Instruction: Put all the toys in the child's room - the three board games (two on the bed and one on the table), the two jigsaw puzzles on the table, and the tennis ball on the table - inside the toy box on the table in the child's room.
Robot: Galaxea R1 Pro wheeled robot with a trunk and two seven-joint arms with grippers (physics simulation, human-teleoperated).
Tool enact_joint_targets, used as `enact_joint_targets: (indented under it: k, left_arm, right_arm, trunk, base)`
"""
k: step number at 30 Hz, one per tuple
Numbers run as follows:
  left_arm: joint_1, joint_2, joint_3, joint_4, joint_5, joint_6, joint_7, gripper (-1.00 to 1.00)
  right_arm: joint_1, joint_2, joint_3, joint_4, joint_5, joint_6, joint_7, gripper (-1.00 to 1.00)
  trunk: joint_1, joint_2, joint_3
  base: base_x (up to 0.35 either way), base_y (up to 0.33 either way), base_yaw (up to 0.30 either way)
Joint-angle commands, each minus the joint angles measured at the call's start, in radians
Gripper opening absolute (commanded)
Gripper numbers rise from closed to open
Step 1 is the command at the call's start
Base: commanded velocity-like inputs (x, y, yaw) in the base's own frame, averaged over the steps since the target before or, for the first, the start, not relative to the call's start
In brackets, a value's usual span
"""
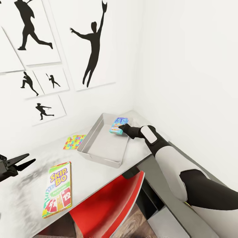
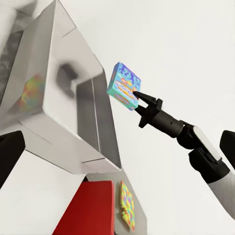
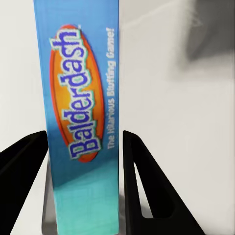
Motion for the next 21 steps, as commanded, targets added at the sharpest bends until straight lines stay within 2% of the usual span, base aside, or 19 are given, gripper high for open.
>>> enact_joint_targets:
  k: [1, 21]
  left_arm:
    - [0.000, 0.000, 0.000, 0.000, 0.000, 0.011, -0.005, 1.00]
    - [0.002, 0.000, 0.001, 0.000, 0.004, 0.009, -0.005, 1.00]
  right_arm:
    - [-0.001, -0.001, 0.004, -0.001, -0.008, 0.002, -0.006, -1.00]
    - [-0.004, -0.002, 0.003, -0.002, -0.008, 0.005, -0.007, -1.00]
  trunk:
    - [0.001, -0.002, -0.003]
    - [0.001, -0.002, -0.036]
  base:
    - [0.000, 0.000, 0.000]
    - [0.000, 0.000, 0.000]
